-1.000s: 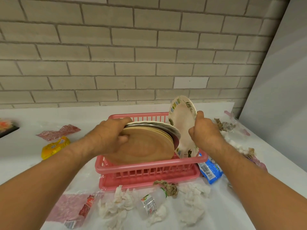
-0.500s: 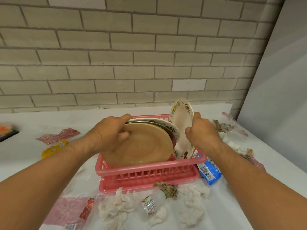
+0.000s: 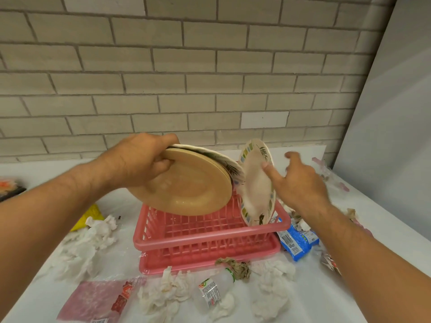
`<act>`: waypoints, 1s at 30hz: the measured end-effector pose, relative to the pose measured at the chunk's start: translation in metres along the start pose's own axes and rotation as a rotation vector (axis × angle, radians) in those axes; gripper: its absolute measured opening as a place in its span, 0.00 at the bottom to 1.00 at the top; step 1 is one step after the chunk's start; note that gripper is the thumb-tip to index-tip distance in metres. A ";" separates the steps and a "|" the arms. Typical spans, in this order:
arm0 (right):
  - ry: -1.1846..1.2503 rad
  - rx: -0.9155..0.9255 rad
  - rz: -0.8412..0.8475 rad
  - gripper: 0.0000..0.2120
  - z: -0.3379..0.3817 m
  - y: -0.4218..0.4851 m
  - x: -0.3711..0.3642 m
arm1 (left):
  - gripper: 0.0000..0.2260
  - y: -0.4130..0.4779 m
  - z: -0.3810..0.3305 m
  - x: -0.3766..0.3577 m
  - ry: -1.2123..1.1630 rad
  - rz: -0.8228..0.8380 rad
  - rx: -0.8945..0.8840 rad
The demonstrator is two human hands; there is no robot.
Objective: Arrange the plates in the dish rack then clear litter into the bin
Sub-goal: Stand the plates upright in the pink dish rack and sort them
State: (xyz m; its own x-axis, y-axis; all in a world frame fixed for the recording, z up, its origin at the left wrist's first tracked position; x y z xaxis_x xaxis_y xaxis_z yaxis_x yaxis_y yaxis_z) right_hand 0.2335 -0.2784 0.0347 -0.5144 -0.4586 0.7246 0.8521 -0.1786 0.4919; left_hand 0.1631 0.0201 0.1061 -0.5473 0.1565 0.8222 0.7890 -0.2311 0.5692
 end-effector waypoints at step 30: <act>0.445 0.406 0.338 0.23 0.141 -0.120 -0.055 | 0.16 0.006 -0.017 -0.044 0.272 -0.151 -0.378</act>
State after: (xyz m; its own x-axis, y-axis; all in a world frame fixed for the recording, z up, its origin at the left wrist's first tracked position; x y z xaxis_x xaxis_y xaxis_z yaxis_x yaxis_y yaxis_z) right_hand 0.1455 -0.1091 0.0042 -0.0649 -0.7607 0.6459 0.8105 0.3374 0.4788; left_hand 0.1874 -0.0042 0.0738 -0.7411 -0.0299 0.6708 0.5658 -0.5658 0.5998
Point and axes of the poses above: each hand's wrist, its own y-axis towards the middle knuckle, its own x-axis out of the back of the hand, z = x × y, the point moved 8 cm from there along y, towards the middle knuckle, and after that the axes turned 12 degrees about -z, right-handed, at the moved point
